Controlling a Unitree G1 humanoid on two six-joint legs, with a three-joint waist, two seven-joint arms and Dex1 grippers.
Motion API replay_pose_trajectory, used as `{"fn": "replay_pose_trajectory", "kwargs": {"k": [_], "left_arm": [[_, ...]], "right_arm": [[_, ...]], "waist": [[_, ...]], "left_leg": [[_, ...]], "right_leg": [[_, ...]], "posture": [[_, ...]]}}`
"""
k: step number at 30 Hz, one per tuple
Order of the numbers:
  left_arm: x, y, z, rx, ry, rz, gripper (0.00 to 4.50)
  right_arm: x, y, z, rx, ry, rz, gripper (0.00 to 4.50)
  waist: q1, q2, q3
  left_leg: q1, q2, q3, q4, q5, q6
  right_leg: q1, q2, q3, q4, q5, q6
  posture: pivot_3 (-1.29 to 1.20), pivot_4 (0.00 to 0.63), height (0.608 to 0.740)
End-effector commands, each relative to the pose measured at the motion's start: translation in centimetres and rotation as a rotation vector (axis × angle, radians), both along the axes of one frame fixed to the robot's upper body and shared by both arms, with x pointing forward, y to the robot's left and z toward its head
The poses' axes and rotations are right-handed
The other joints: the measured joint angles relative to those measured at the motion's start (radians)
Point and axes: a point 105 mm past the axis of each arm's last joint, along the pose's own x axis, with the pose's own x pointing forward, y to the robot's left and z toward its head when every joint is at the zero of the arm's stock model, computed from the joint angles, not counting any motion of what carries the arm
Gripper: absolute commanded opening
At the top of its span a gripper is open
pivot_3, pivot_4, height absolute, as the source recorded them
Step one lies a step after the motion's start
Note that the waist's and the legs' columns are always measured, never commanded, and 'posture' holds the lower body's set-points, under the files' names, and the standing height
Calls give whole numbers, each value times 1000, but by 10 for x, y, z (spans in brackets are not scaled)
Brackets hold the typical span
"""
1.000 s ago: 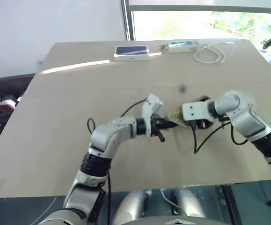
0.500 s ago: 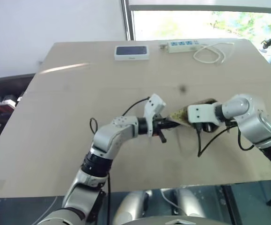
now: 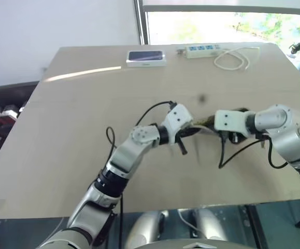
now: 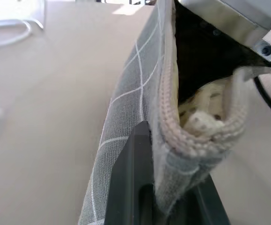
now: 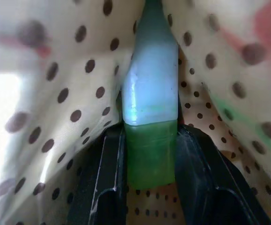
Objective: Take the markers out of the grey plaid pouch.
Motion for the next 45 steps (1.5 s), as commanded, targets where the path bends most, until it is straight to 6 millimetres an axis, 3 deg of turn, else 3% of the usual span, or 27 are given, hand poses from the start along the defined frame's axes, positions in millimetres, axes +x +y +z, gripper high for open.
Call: {"fn": "replay_pose_trajectory", "kwargs": {"k": [1, 7, 12, 22, 31, 35, 38, 41, 45], "left_arm": [[9, 20, -7, 46, -20, 95, 0], [1, 15, -8, 33, -3, 63, 0], [1, 15, -8, 30, 5, 60, 0], [7, 15, -10, 22, 3, 90, 0], [24, 23, -10, 42, -34, 171, 0], [32, 26, -9, 57, -70, 211, 0], [32, 24, -10, 65, -94, 212, 0], [30, 20, -10, 61, -97, 210, 0], [26, 16, -13, 49, -87, 209, 0]], "right_arm": [[10, -12, 30, 210, -68, -196, 940], [15, -14, 20, 279, -37, -275, 940], [22, -18, 24, 378, -28, -364, 940], [4, -2, 37, 548, 85, -388, 940], [-13, -16, 39, 281, -28, -255, 940], [-16, -18, 39, 240, -39, -235, 940], [-13, -11, 44, 374, -14, -274, 940], [-3, -4, 53, 629, 50, -396, 940], [-1, 0, 47, 774, 161, -487, 940]], "waist": [[-1, 0, 0], [2, 0, 0], [-1, 0, 0], [0, 0, 0], [0, 0, 0], [-1, 0, 0], [-1, 0, 0], [-2, -1, 0], [3, -1, 0]], "left_leg": [[0, 0, 0, 0, 0, 0], [-1, 0, -1, 0, 0, 0], [-1, 0, -1, 0, 0, 0], [-1, 0, -1, 0, 0, 0], [-6, 0, -1, 1, 0, 0], [-6, 0, -1, 1, 0, 0], [-6, 0, -1, 1, 0, 0], [-6, 0, -1, 1, 0, 0], [-7, -1, 0, 2, 0, 0]], "right_leg": [[0, 0, 0, 0, 0, 0], [0, 0, -1, 0, 0, 0], [0, 0, -1, 0, 0, 0], [-1, 0, -1, 0, 0, 0], [-5, 0, -2, 0, 0, 0], [-5, 0, -2, 1, 0, 0], [-5, 0, -1, 1, 0, 0], [-5, 0, -1, 1, 0, 0], [-7, 0, 0, 3, 0, 0]], "posture": [[0, 150, 740], [0, 150, 740], [0, 150, 740], [0, 150, 740], [0, 150, 740], [0, 150, 740], [0, 150, 740], [0, 150, 740], [0, 150, 740]]}}
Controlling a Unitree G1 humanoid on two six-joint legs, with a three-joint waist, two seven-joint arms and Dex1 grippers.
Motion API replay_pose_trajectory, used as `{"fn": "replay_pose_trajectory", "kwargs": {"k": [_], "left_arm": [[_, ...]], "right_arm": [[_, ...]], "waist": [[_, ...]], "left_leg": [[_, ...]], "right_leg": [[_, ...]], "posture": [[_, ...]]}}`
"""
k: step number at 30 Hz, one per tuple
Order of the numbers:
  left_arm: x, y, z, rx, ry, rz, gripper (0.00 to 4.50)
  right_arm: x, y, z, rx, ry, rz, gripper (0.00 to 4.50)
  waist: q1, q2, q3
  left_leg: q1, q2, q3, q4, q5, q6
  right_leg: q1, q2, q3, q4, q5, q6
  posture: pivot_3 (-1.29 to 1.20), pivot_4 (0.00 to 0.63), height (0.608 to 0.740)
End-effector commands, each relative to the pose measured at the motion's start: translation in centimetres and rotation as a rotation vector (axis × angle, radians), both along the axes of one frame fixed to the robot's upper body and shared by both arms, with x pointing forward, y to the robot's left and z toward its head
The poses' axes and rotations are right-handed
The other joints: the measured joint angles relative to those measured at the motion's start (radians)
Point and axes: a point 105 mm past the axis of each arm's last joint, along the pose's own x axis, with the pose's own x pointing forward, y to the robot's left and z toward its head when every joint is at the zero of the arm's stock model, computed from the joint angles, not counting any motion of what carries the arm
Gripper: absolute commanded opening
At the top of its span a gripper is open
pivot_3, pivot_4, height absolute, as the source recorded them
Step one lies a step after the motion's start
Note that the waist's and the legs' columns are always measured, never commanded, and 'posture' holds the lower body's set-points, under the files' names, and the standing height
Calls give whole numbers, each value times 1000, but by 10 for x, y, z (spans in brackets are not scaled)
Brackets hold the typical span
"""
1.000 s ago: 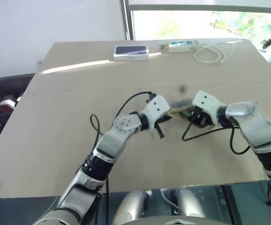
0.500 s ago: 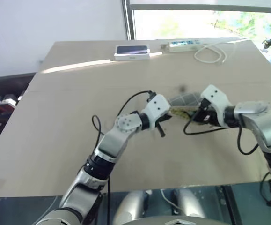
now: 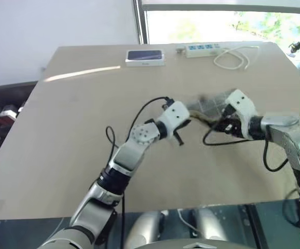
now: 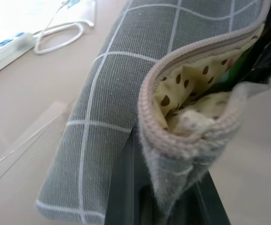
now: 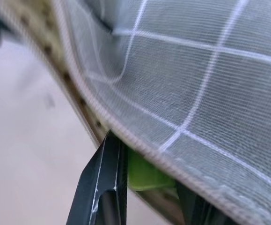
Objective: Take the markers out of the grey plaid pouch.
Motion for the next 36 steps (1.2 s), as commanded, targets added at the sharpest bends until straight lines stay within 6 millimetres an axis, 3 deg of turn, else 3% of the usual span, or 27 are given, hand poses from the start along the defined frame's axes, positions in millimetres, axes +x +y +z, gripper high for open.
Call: {"fn": "replay_pose_trajectory", "kwargs": {"k": [1, 6, 11, 22, 27, 31, 36], "left_arm": [[0, 3, -8, 5, 22, 28, 0], [0, 3, -8, -6, 28, 43, 0], [4, 6, -7, -6, 23, 65, 0], [28, 31, 4, 15, -33, 171, 0], [34, 45, 8, 25, -49, 201, 0], [36, 61, 12, 25, -53, 218, 0], [33, 71, 15, 8, -36, 205, 0]], "right_arm": [[0, -5, 23, 117, -26, -63, 940], [-1, 8, 24, 249, 29, -86, 940], [-3, -1, 16, 114, -10, -85, 940], [-27, -29, -1, -251, -48, 129, 940], [-33, -57, -9, -360, -38, 128, 940], [-30, -113, -23, -532, -11, -3, 940], [-23, -141, -27, -574, -28, -65, 940]], "waist": [[2, 0, 0], [-4, 0, 0], [-2, 0, 0], [-2, 0, 0], [-1, 0, 0], [1, 0, 0], [-4, 0, 0]], "left_leg": [[0, 0, 0, 0, 0, 0], [-1, 0, -1, 0, 0, 0], [-1, 0, 0, 0, 0, 0], [-2, 0, 2, 0, 0, 0], [-2, 0, 1, 0, 0, 0], [-2, 0, 1, 0, 0, 0], [-2, 0, 2, 0, 0, 0]], "right_leg": [[0, 0, -1, 0, 0, 0], [-1, 0, -1, 0, 0, 0], [-2, 0, 0, 1, 0, 0], [-3, 0, -1, 1, 0, 0], [-3, 0, -1, 1, 0, 0], [-3, 0, -1, 1, 0, 0], [-3, 0, -1, 1, 0, 0]], "posture": [[0, 150, 740], [0, 150, 740], [0, 150, 740], [0, 150, 740], [0, 150, 740], [0, 150, 740], [0, 150, 740]]}}
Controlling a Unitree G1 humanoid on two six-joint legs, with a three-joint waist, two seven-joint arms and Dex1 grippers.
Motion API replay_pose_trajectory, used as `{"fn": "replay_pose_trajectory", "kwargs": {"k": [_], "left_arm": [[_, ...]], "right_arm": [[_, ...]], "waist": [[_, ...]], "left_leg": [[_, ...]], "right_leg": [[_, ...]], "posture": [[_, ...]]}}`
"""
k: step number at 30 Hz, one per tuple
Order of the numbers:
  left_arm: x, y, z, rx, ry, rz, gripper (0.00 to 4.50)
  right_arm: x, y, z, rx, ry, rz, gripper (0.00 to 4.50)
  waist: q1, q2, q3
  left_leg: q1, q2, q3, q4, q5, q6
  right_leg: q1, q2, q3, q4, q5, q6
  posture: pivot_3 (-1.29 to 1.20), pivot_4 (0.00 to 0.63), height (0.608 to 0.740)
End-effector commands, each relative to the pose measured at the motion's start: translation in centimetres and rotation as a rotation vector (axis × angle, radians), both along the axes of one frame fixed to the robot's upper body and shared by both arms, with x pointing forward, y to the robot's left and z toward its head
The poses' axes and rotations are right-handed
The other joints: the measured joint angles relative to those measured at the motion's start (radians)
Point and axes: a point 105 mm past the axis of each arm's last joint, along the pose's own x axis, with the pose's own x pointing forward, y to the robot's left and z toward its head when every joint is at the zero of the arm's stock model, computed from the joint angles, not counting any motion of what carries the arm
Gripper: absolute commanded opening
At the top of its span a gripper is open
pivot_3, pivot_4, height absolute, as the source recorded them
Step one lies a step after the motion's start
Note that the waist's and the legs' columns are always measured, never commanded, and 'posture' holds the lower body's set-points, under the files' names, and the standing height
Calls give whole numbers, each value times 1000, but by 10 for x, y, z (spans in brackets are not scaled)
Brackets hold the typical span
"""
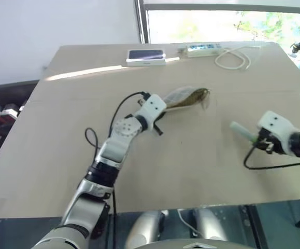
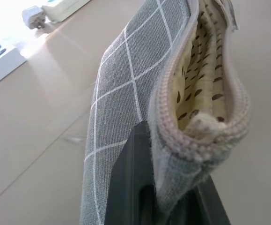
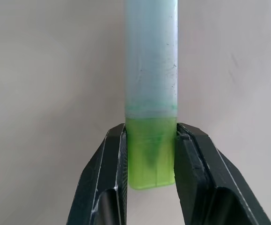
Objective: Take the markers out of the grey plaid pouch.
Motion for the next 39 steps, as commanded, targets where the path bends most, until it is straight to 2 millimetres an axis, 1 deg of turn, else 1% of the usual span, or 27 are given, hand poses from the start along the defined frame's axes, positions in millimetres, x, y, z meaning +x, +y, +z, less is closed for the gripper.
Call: {"fn": "replay_pose_trajectory", "kwargs": {"k": [1, 3, 4, 5, 6, 9, 11, 14, 16, 18, 20, 21, 23, 26, 29, 31, 32, 33, 39], "left_arm": [[-6, -1, 16, -47, -34, -48, 0], [-11, 0, 17, -73, -17, -76, 0], [-13, 0, 17, -81, -7, -88, 0], [-15, 0, 17, -87, 1, -98, 0], [-17, 2, 17, -91, 11, -105, 0], [-21, 5, 16, -93, 30, -117, 0], [-23, 5, 16, -96, 39, -132, 0], [-28, 0, 19, -116, 51, -169, 0], [-32, -5, 20, -130, 59, -195, 0], [-38, -11, 21, -152, 73, -235, 0], [-42, -14, 20, -167, 92, -261, 0], [-44, -15, 19, -173, 100, -268, 0], [-46, -18, 19, -188, 116, -283, 0], [-47, -21, 17, -200, 132, -298, 0], [-51, -27, 13, -229, 178, -327, 0], [-53, -31, 10, -243, 206, -348, 0], [-54, -33, 9, -246, 215, -357, 0], [-55, -35, 9, -250, 222, -365, 0], [-53, -39, 8, -254, 227, -371, 0]], "right_arm": [[10, -12, 17, -37, -104, 8, 1413], [12, -14, 15, -64, -120, 25, 2420], [13, -14, 15, -69, -127, 27, 2701], [14, -14, 16, -71, -138, 29, 3291], [16, -12, 20, -63, -155, 35, 3716], [19, -2, 37, -15, -211, 60, 3716], [20, 14, 57, 44, -262, 104, 3716], [29, 45, 93, 187, -398, 140, 3716], [33, 63, 104, 271, -431, 166, 3716], [33, 84, 108, 353, -435, 210, 3716], [32, 100, 110, 413, -421, 247, 3716], [31, 106, 110, 424, -410, 268, 4135], [30, 113, 106, 420, -393, 300, 4399], [26, 125, 100, 427, -351, 350, 4399], [35, 130, 106, 458, -398, 316, 4399], [38, 135, 106, 475, -394, 309, 4399], [39, 136, 105, 482, -390, 307, 3840], [39, 137, 104, 486, -386, 306, 3777], [42, 140, 97, 479, -359, 303, 996]], "waist": [[-2, 0, 0], [-1, 0, 0], [-1, 0, 0], [0, 0, 0], [-1, 0, 0], [0, 0, 0], [0, 0, 0], [-8, 0, 0], [-7, 0, 0], [0, 0, 0], [3, 0, 0], [4, 0, 0], [4, 0, 0], [0, 0, 0], [-6, 0, 0], [-6, 0, 0], [-6, 0, 0], [-6, 0, 0], [-2, 0, 0]], "left_leg": [[0, 0, 1, 0, 0, 0], [0, 0, 1, 0, 0, 0], [0, 0, 0, 0, 0, 0], [0, 0, 0, 0, 0, 0], [0, 0, 0, 0, 0, 0], [0, 0, 0, 0, 0, 0], [0, 0, 0, 0, 0, 0], [0, 1, 1, 0, 0, 0], [1, 1, 0, 0, 0, 0], [0, 1, -1, 0, 0, 0], [-1, 0, -2, 0, 0, 0], [-1, 0, -2, 0, 0, 0], [-2, 0, -2, 1, 0, 0], [-2, 0, -2, 1, 0, 0], [-1, 0, -2, 1, 0, 0], [-1, 0, -1, 1, 0, 0], [-1, 0, -1, 1, 0, 0], [-1, 0, -1, 1, 0, 0], [-1, 0, -1, 1, 0, 0]], "right_leg": [[0, 0, 0, 0, 0, 0], [0, 0, 0, 0, 0, 0], [0, 0, 0, 0, 0, 0], [0, 0, 0, 0, 0, 0], [0, 0, 0, 0, 0, 0], [0, 0, 1, 0, 0, 0], [0, 0, 1, 0, 0, 0], [0, 1, 1, 0, 0, 0], [0, 0, 2, 1, 0, 0], [0, 0, 1, 0, 0, 0], [0, 0, 1, -1, 0, 0], [0, -1, 1, -1, 0, 0], [0, -1, 0, -1, 0, 0], [0, -1, 0, -1, 0, 0], [0, 0, 0, 0, 0, 0], [0, 0, 1, 1, 0, 0], [0, 0, 1, 1, 0, 0], [0, 0, 1, 1, 0, 0], [0, 0, 0, 1, 0, 0]], "posture": [[0, 150, 740], [0, 150, 740], [0, 150, 740], [0, 150, 740], [0, 150, 740], [0, 150, 740], [0, 150, 740], [0, 150, 740], [0, 150, 740], [0, 150, 740], [0, 150, 740], [0, 150, 740], [0, 150, 740], [0, 150, 740], [0, 150, 740], [0, 150, 740], [0, 150, 740], [0, 150, 740], [0, 150, 740]]}}
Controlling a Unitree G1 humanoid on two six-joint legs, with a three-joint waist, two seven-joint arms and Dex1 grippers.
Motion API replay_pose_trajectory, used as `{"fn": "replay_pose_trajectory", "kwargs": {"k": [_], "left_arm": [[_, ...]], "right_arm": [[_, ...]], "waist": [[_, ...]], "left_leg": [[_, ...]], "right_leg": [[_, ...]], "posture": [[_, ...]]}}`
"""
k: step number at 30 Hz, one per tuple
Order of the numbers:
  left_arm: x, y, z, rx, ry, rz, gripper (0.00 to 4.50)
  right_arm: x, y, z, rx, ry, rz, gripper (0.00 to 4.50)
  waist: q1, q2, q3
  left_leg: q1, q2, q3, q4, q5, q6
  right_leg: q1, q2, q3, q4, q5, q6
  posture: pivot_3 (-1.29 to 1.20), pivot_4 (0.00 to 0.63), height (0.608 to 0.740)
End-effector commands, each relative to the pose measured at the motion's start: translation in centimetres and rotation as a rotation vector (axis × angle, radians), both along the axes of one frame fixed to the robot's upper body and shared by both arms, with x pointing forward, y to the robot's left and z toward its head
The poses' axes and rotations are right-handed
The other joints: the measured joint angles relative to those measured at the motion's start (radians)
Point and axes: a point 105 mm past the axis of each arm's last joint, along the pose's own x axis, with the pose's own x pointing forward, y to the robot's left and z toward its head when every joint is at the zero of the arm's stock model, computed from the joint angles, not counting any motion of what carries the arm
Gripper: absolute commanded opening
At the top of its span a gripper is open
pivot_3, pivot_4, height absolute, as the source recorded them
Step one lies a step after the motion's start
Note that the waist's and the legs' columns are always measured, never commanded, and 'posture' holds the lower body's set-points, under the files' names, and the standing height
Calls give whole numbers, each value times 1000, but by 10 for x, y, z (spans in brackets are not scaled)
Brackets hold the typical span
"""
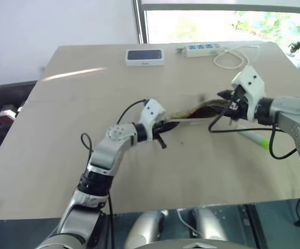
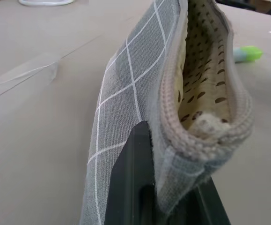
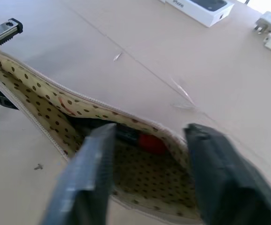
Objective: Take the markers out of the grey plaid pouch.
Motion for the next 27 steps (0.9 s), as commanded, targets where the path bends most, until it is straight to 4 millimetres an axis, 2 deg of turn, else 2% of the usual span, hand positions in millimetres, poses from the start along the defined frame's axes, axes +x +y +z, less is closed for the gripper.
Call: {"fn": "replay_pose_trajectory", "kwargs": {"k": [1, 2, 9, 12, 18, 21, 25, 27], "left_arm": [[-1, -7, 10, -13, -37, -28, 0], [-1, -8, 10, -13, -38, -28, 0], [-3, -13, 10, -27, -31, -37, 0], [-3, -13, 9, -24, -29, -33, 0], [-5, -19, 11, -40, -27, -50, 0], [-7, -22, 11, -42, -20, -73, 0], [-9, -26, 11, -29, -16, -109, 0], [-9, -29, 12, -24, -18, -123, 0]], "right_arm": [[0, 2, 8, -10, -30, 11, 444], [-1, 3, 6, -12, -23, 18, 72], [-11, 6, -10, -49, 53, 80, 72], [-13, 8, -11, -54, 66, 102, 72], [-5, 7, -28, -132, 78, 102, 72], [3, 4, -41, -256, 53, 118, 832], [11, 8, -48, -333, 28, 145, 2641], [16, 9, -50, -361, 10, 145, 3381]], "waist": [[1, 0, 0], [0, 0, 0], [1, 0, 0], [0, 0, 0], [0, 0, 0], [0, 0, 0], [-2, 0, 0], [-2, 0, 0]], "left_leg": [[0, 0, 0, 0, 0, 0], [0, 0, 0, 0, 0, 0], [0, 0, 0, 0, 0, 0], [0, 0, 0, 0, 0, 0], [0, 0, 0, 0, 0, 0], [0, 0, 0, 0, 0, 0], [0, 0, 0, 0, 0, 0], [0, 0, 0, 0, 0, 0]], "right_leg": [[0, 0, 0, 0, 0, 0], [0, 0, 0, 0, 0, 0], [0, 0, 0, 0, 0, 0], [0, 0, 0, 0, 0, 0], [0, 0, 0, 0, 0, 0], [0, 0, 0, 0, 0, 0], [0, 0, 0, 0, 0, 0], [0, 0, -1, 0, 0, 0]], "posture": [[0, 150, 740], [0, 150, 740], [0, 150, 740], [0, 150, 740], [0, 150, 740], [0, 150, 740], [0, 150, 740], [0, 150, 740]]}}
